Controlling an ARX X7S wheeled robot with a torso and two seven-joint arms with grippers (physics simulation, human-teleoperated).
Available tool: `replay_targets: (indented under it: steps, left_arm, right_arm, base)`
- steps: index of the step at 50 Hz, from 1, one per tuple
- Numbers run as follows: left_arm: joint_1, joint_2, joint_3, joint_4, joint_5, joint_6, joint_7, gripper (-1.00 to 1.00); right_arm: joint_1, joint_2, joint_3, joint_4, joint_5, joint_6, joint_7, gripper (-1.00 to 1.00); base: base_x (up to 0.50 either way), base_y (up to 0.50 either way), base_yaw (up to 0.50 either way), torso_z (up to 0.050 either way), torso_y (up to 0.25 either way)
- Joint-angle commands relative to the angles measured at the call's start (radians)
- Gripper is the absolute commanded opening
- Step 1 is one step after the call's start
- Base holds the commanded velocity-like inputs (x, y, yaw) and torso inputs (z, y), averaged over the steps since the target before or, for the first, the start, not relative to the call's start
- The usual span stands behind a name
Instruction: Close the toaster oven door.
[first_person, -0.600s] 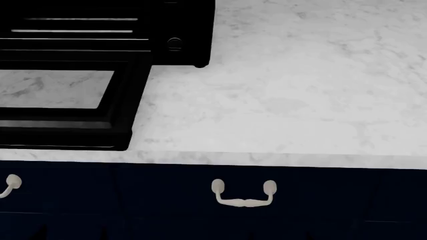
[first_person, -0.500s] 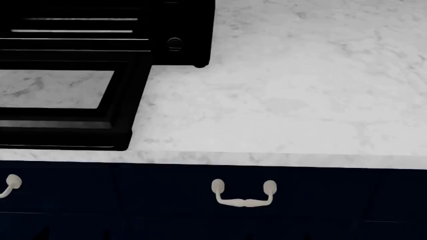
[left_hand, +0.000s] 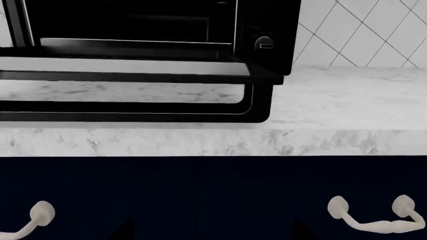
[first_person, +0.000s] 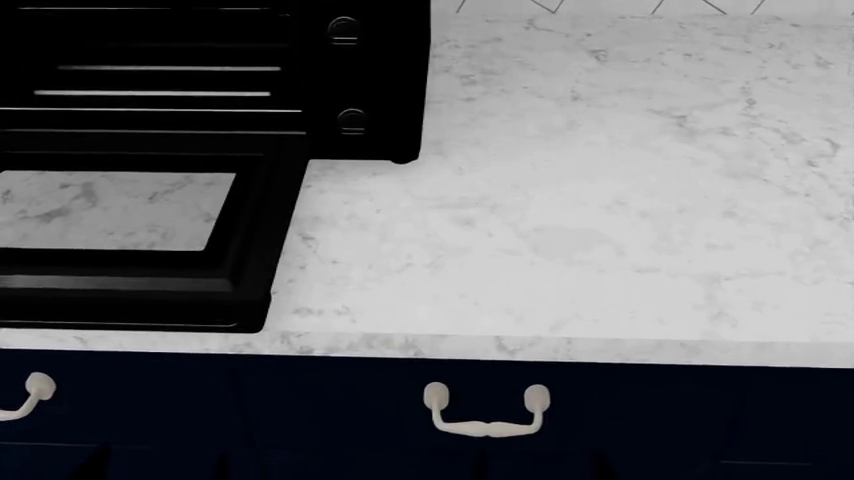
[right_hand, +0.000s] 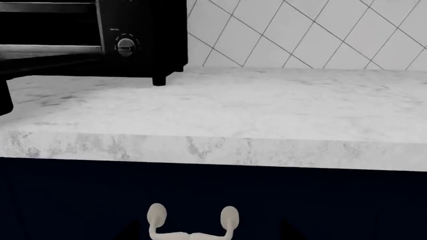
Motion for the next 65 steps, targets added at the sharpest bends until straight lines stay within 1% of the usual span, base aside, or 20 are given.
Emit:
replay_targets:
  steps: [1,11,13,14,18,20,22,25,27,28,29,31,33,34,37,40,42,46,50,65]
  left_arm:
    - [0.008,-0.019,0.015,-0.002,-0.021,0.021,-0.009,1.0]
    - [0.016,-0.033,0.031,0.016,-0.027,0.012,-0.025,1.0]
    - [0.005,-0.037,0.02,0.054,-0.035,-0.072,-0.05,1.0]
    - [-0.014,-0.057,0.008,0.117,-0.074,-0.15,-0.036,1.0]
    - [-0.106,-0.096,-0.05,0.263,-0.184,-0.405,-0.054,1.0]
    - [-0.154,-0.123,-0.06,0.324,-0.212,-0.495,-0.059,1.0]
    - [-0.206,-0.141,-0.072,0.337,-0.241,-0.556,-0.054,1.0]
    - [-0.267,-0.163,-0.09,0.318,-0.258,-0.568,-0.036,1.0]
    - [-0.334,-0.184,-0.094,0.309,-0.266,-0.609,-0.033,1.0]
    - [-0.374,-0.197,-0.088,0.294,-0.261,-0.627,-0.031,1.0]
    - [-0.414,-0.217,-0.061,0.264,-0.223,-0.62,-0.033,1.0]
    - [-0.472,-0.233,-0.051,0.231,-0.227,-0.651,-0.016,1.0]
    - [-0.516,-0.238,-0.065,0.22,-0.254,-0.695,-0.007,1.0]
    - [-0.545,-0.24,-0.085,0.226,-0.288,-0.751,-0.006,1.0]
    - [-0.611,-0.258,-0.11,0.214,-0.321,-0.817,0.002,1.0]
    - [-0.669,-0.273,-0.143,0.212,-0.361,-0.908,-0.006,1.0]
    - [-0.694,-0.282,-0.149,0.21,-0.373,-0.945,-0.008,1.0]
    - [-0.723,-0.285,-0.141,0.209,-0.377,-0.959,-0.008,1.0]
    - [-0.725,-0.283,-0.13,0.214,-0.368,-0.958,-0.019,1.0]
    - [-0.706,-0.297,-0.125,0.238,-0.373,-0.949,-0.013,1.0]
  right_arm:
    - [0.01,0.011,-0.032,0.001,0.009,0.002,0.011,1.0]
    - [0.009,0.022,-0.04,-0.011,0.036,0.001,0.015,1.0]
    - [0.007,0.033,-0.036,-0.062,0.038,0.027,0.022,1.0]
    - [0.005,0.049,-0.022,-0.13,0.038,0.058,0.032,1.0]
    - [0.029,0.09,0.022,-0.279,0.053,0.155,0.051,1.0]
    - [0.061,0.115,0.048,-0.359,0.069,0.225,0.059,1.0]
    - [0.103,0.142,0.076,-0.444,0.091,0.301,0.061,1.0]
    - [0.17,0.177,0.121,-0.527,0.128,0.399,0.061,1.0]
    - [0.228,0.204,0.167,-0.574,0.149,0.465,0.073,1.0]
    - [0.263,0.222,0.189,-0.604,0.167,0.507,0.072,1.0]
    - [0.299,0.242,0.208,-0.627,0.183,0.554,0.071,1.0]
    - [0.376,0.286,0.263,-0.68,0.222,0.651,0.07,1.0]
    - [0.452,0.321,0.284,-0.726,0.247,0.739,0.075,1.0]
    - [0.493,0.338,0.299,-0.756,0.261,0.776,0.077,1.0]
    - [0.617,0.382,0.365,-0.843,0.333,0.954,0.092,1.0]
    - [0.74,0.416,0.427,-0.901,0.396,1.084,0.096,1.0]
    - [0.768,0.431,0.434,-0.918,0.414,1.126,0.096,1.0]
    - [0.746,0.428,0.446,-0.911,0.41,1.101,0.092,1.0]
    - [0.719,0.433,0.439,-0.908,0.404,1.079,0.086,1.0]
    - [0.705,0.447,0.417,-0.924,0.412,1.087,0.093,1.0]
  base:
    - [0.0,0.0,0.0,0.05,0.0]
    - [0.0,0.0,0.0,0.05,0.0]
    - [0.0,0.0,0.0,0.042,0.0]
    - [0.0,0.0,0.0,0.0,0.0]
    - [0.0,0.0,0.0,0.0,0.0]
    - [0.0,0.0,0.0,0.0,0.0]
    - [0.0,0.0,0.0,0.0,0.0]
    - [0.0,0.0,0.0,0.0,0.0]
    - [0.0,0.0,0.0,0.0,0.0]
    - [0.0,0.0,0.0,0.0,0.0]
    - [0.0,0.0,0.0,0.0,0.0]
    - [0.0,0.0,0.0,0.0,0.0]
    - [0.0,0.0,0.0,0.0,0.0]
    - [0.0,0.0,0.0,0.0,0.0]
    - [0.0,0.0,0.0,0.0,0.0]
    - [0.0,0.0,0.0,0.0,0.0]
    - [0.0,0.0,0.0,0.0,0.0]
    - [0.0,0.0,0.0,0.0,0.0]
    - [0.0,0.0,0.0,0.0,0.0]
    - [0.0,0.49,0.0,0.0,0.0]
